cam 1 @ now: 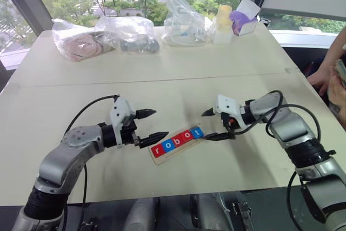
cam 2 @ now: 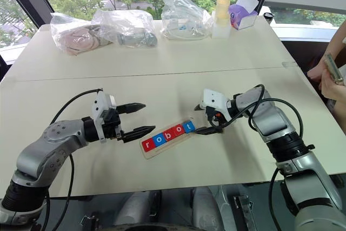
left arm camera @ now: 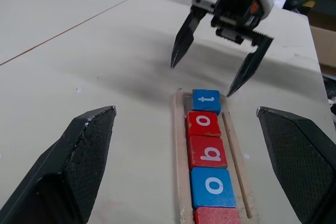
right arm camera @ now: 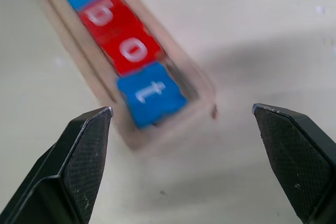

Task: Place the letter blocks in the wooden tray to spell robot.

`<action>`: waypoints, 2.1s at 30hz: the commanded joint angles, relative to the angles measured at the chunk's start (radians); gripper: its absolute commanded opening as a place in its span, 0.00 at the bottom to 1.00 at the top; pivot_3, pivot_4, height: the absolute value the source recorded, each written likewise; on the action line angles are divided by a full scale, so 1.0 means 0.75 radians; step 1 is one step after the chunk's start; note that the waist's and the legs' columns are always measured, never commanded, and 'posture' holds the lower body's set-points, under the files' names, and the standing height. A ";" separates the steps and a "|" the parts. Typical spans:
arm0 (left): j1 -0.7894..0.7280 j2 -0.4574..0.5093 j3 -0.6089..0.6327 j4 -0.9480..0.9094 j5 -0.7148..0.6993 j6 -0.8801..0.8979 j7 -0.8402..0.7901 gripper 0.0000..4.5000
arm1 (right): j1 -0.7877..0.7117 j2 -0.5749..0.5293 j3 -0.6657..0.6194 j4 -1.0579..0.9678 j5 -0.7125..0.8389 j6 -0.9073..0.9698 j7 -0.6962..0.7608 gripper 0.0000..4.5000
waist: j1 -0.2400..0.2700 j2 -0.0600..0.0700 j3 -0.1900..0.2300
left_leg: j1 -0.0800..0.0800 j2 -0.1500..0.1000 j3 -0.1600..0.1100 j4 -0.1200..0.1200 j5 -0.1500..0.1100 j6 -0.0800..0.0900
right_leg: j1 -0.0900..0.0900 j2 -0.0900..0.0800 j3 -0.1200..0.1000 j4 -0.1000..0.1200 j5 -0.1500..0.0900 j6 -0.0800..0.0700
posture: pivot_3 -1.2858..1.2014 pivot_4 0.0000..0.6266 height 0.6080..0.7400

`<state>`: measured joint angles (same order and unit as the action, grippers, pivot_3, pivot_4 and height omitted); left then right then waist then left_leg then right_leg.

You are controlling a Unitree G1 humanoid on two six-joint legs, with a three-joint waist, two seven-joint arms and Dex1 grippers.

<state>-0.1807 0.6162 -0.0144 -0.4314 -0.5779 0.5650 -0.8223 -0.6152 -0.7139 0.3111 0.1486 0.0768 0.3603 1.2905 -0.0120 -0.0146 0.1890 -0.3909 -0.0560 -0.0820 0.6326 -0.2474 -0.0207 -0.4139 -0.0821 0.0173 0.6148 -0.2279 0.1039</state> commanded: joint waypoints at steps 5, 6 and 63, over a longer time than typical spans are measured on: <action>-0.002 0.008 0.024 -0.030 -0.003 -0.008 0.006 1.00 | -0.088 0.052 -0.012 0.092 -0.024 -0.077 -0.005 0.98 | -0.002 0.000 0.000 | 0.000 0.000 0.000 0.000 0.000 0.000 | 0.000 0.000 0.000 0.000 0.000 0.000 | 0.52 0.24 1.00; -0.001 0.007 0.023 -0.030 -0.002 -0.008 0.007 1.00 | -0.093 0.056 -0.011 0.098 -0.024 -0.081 -0.003 0.98 | -0.002 0.000 0.000 | 0.000 0.000 0.000 0.000 0.000 0.000 | 0.000 0.000 0.000 0.000 0.000 0.000 | 0.52 0.24 1.00; 0.191 0.211 0.237 -0.118 -0.103 0.084 -0.037 1.00 | 0.178 -0.190 -0.178 -0.451 0.180 0.238 0.134 0.98 | 0.001 0.000 0.000 | 0.000 0.000 0.000 0.000 0.000 0.000 | 0.000 0.000 0.000 0.001 0.000 -0.001 | 0.52 0.24 1.00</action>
<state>-0.0526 0.7635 0.1213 -0.4739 -0.6253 0.6286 -0.8382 -0.4941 -0.8336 0.2188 -0.1092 0.1589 0.4975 1.3825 -0.0113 -0.0145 0.1889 -0.3911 -0.0558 -0.0822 0.6327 -0.2473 -0.0208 -0.4141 -0.0824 0.0175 0.6153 -0.2282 0.1032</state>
